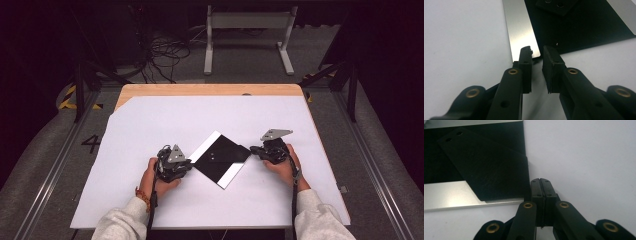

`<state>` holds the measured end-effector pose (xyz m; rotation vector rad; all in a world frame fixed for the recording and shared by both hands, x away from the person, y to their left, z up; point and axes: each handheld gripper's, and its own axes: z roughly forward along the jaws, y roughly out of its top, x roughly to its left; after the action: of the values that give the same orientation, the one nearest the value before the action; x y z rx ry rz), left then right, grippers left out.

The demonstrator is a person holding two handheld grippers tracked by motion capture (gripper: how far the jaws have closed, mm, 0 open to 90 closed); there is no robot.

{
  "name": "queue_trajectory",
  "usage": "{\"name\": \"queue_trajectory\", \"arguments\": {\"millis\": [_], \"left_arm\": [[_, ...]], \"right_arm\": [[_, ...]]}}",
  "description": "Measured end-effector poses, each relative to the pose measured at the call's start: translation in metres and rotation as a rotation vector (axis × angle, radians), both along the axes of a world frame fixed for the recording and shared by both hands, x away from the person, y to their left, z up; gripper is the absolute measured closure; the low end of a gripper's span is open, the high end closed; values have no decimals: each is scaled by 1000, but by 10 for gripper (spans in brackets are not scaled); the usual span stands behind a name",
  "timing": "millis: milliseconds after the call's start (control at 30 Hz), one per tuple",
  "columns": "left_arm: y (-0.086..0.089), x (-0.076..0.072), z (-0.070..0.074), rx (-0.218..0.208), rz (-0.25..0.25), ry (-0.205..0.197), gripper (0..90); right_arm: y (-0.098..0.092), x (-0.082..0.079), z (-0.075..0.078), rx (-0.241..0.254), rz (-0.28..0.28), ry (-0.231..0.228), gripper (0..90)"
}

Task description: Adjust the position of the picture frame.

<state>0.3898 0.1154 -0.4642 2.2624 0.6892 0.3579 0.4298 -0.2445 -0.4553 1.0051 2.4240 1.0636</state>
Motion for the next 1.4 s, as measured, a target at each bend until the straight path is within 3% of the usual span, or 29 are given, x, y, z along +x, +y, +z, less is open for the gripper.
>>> {"name": "queue_trajectory", "arguments": {"millis": [267,467,733,1100,1300,1400], "left_arm": [[3,13,1,8,19,7,794],[3,20,3,17,1,13,897],[3,28,2,12,26,11,899],[2,24,3,25,16,17,898],[0,19,4,28,7,22,898],[-1,18,5,43,-22,36,899]], "right_arm": [[1,-13,1,-5,37,11,900],[4,-22,1,-22,65,-1,900],[9,-42,1,-37,105,2,900],[14,-66,2,-39,163,10,900],[13,-67,1,-30,168,15,900],[13,-66,1,-32,178,13,900]]}}
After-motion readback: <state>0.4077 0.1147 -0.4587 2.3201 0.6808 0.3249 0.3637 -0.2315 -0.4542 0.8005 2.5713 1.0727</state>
